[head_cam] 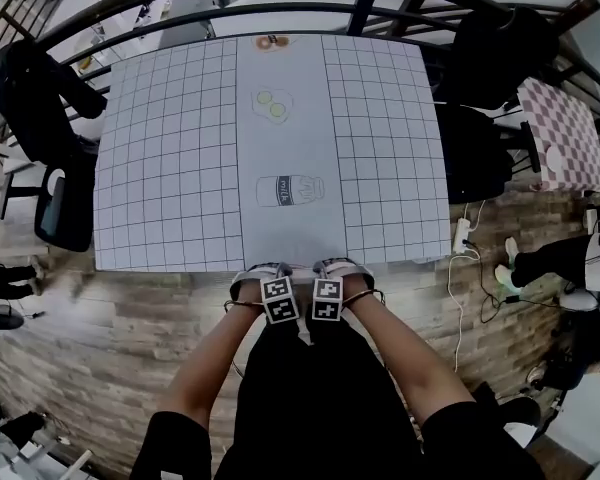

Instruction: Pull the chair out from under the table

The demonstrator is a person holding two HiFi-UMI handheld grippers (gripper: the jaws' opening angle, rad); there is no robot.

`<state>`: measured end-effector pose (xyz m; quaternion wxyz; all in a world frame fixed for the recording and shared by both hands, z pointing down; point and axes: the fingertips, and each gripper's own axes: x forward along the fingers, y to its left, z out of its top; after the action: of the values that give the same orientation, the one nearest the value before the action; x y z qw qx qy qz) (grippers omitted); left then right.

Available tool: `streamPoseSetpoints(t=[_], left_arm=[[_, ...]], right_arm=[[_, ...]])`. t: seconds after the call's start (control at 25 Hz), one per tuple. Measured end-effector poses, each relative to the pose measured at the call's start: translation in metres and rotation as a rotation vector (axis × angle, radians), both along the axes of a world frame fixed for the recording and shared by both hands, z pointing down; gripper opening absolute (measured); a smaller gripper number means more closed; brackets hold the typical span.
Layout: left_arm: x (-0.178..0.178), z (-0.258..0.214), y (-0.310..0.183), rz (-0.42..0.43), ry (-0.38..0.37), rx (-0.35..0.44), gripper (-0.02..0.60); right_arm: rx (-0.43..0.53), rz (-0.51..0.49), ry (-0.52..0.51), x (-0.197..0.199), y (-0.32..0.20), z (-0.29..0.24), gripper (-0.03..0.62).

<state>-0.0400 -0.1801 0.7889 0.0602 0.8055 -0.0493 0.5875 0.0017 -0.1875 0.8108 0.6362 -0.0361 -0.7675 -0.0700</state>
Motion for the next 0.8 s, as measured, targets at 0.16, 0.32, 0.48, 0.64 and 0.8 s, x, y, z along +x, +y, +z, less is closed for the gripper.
streamPoseSetpoints(t=[0.16,0.32,0.48,0.64,0.8], left_arm=[[0.0,0.013,-0.001,0.037,-0.056,0.005,0.091],[0.001,0.021,-0.002,0.041,-0.062,0.015,0.089],[0.002,0.022,-0.003,0.037,-0.064,0.009,0.087],[0.001,0.022,-0.002,0.05,-0.061,0.025,0.081],[0.003,0.019,0.0,0.044,-0.042,0.01,0.081]], right_arm=[[-0.025,0.007,-0.001,-0.001,0.002,0.001,0.083],[-0.023,0.01,0.004,-0.001,0.002,0.001,0.078],[-0.025,0.009,0.006,-0.001,0.001,0.002,0.072],[-0.01,0.003,0.001,-0.001,0.001,0.002,0.061],[-0.011,0.01,0.0,0.0,0.002,0.001,0.058]])
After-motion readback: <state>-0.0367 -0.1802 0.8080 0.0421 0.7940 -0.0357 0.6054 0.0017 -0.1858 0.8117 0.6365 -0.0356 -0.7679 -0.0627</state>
